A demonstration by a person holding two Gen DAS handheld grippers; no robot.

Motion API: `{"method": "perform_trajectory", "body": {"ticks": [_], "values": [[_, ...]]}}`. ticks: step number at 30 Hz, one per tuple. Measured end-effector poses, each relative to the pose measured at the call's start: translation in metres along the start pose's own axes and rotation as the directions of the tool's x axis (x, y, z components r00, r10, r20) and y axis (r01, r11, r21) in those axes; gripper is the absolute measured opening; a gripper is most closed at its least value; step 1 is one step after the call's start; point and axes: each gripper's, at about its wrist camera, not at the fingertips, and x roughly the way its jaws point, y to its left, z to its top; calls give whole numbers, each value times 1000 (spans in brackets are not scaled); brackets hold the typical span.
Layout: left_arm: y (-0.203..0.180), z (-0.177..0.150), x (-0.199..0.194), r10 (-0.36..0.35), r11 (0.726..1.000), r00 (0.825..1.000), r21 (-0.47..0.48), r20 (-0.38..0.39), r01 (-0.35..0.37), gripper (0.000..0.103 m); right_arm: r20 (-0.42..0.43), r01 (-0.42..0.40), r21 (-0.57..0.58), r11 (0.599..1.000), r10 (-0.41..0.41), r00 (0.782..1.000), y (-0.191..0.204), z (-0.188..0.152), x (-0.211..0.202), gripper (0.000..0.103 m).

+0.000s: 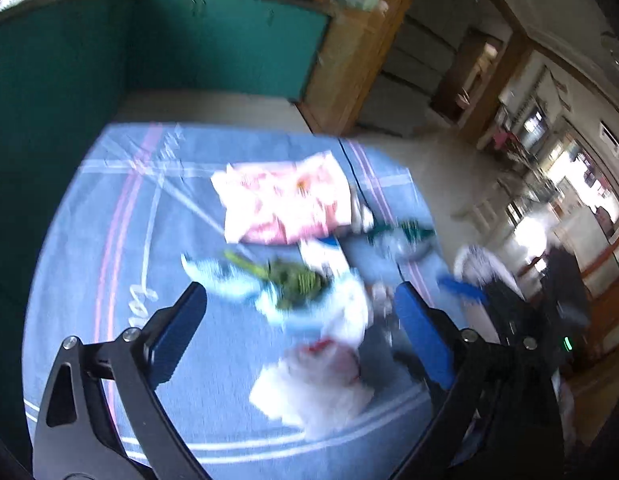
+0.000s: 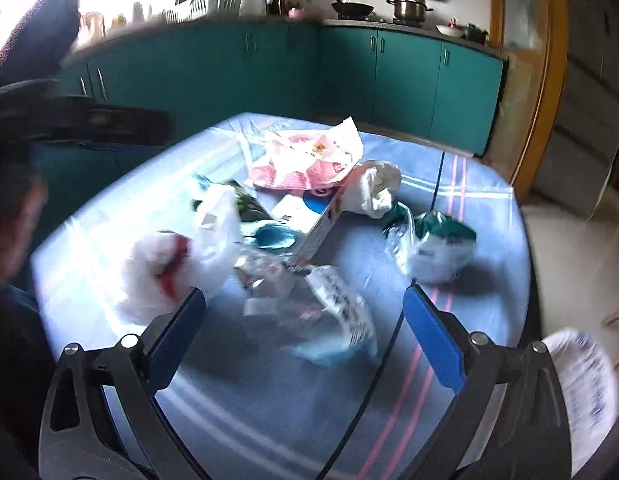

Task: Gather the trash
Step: 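Return both tools to the table over the remaining trash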

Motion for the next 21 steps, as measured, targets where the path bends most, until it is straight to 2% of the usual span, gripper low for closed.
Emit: {"method": "perform_trajectory", "body": {"ticks": [3,5,8,10,16,19,21], "values": [[-5,-14,15,8,999,998,39,-65,-5,95,-12,-51,68,996,52,999,-12,-4,9,91],[-12,-22,23,37,995,994,101,-99,-27,95,-32,-68,88,994,71,997,-16,-7,14,75],[-30,-31,28,78,977,990,206,-117,-53,95,-23,-77,114,990,80,997,-23,-9,15,61],[-37,-37,31,101,965,988,255,-121,-67,95,-7,-86,138,987,88,996,-29,-8,12,56],[-47,-48,38,137,946,977,313,-165,-80,95,74,-178,232,956,165,984,-50,-19,-16,56],[-46,-51,46,169,943,967,318,-189,-102,95,93,-175,243,954,157,983,-58,-22,-25,56],[-44,-51,49,180,945,963,308,-200,-113,95,87,-154,238,959,137,987,-60,-25,-26,62]]}}
